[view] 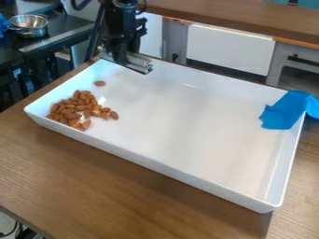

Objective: Sweep into pile

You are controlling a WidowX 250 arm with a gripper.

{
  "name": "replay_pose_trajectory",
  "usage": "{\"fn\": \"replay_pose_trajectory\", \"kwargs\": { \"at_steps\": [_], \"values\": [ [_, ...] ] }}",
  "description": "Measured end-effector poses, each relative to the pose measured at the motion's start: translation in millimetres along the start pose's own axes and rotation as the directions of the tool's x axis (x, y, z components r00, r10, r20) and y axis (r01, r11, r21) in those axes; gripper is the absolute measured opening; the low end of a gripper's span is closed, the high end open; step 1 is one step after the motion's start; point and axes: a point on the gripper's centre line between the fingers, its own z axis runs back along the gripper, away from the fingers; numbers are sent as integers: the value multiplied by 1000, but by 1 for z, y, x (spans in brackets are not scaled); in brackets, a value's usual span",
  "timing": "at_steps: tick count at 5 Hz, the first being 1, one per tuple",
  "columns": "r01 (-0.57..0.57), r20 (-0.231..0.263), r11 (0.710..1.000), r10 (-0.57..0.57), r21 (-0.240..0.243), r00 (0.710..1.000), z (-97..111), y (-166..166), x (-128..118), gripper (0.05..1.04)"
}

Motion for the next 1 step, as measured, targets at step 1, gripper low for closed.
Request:
{"fn": "replay_pose_trajectory", "kwargs": {
  "at_steps": [1],
  "values": [
    [-43,18,998,42,54,999,-14,-6,0,370]
  ]
}}
